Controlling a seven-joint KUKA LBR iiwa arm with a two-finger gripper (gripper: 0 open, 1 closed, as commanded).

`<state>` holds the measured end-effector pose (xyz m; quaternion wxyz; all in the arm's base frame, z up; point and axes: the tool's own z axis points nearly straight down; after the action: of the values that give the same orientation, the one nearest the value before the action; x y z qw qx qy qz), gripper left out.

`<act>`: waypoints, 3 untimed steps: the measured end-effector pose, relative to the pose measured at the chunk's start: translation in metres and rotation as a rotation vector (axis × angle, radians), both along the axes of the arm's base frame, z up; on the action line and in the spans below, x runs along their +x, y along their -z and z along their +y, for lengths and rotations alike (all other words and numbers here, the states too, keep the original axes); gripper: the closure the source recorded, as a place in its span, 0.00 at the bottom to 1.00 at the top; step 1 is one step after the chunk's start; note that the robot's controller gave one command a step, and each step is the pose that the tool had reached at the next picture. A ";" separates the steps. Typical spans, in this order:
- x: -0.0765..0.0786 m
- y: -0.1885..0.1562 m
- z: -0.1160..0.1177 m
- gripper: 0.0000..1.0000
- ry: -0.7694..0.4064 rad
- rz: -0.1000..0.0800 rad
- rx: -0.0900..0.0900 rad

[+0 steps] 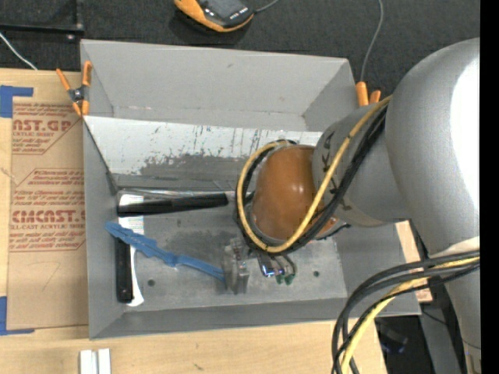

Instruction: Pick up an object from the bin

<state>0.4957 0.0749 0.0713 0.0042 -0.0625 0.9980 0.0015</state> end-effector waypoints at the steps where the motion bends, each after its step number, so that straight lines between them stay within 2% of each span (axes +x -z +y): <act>1: 0.001 0.001 -0.015 0.00 -0.157 -0.003 -0.008; 2: 0.001 0.001 -0.016 0.00 -0.173 -0.004 -0.008; 3: 0.036 0.001 0.041 0.00 -0.560 -0.005 -0.011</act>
Offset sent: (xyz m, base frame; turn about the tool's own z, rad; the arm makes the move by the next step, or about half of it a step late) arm 0.0000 0.0000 0.0000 0.0000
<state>0.5317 0.1158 0.0702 0.0057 -0.3357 0.9420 -0.0031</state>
